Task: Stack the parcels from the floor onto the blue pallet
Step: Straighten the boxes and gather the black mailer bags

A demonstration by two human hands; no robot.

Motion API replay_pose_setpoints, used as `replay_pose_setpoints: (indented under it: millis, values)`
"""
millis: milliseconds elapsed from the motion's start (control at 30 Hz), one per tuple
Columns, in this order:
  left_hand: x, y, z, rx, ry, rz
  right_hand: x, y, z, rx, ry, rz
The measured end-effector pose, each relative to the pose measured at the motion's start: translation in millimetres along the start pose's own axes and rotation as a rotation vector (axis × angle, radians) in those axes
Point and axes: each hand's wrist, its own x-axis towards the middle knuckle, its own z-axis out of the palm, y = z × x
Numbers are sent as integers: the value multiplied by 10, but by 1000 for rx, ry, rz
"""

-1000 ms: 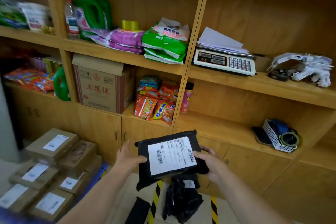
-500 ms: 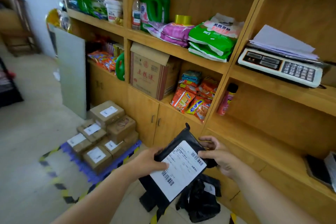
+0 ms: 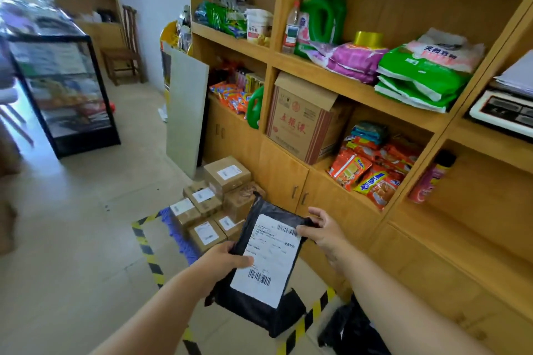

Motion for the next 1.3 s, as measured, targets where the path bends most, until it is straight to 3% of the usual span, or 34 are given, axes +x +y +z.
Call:
replay_pose_setpoints:
  millis: [267, 533, 933, 1300]
  values:
    - [269, -72, -1341, -209, 247, -21, 225, -110, 1636, -169, -6, 25]
    - [589, 8, -2296, -396, 340, -4, 492, -295, 3047, -662, 158, -74]
    - [1505, 182, -2790, -358, 312, -96, 1425, -518, 3579, -852, 165, 69]
    - [2932, 872, -3400, -342, 290, -121, 3092, -900, 3774, -864, 222, 55]
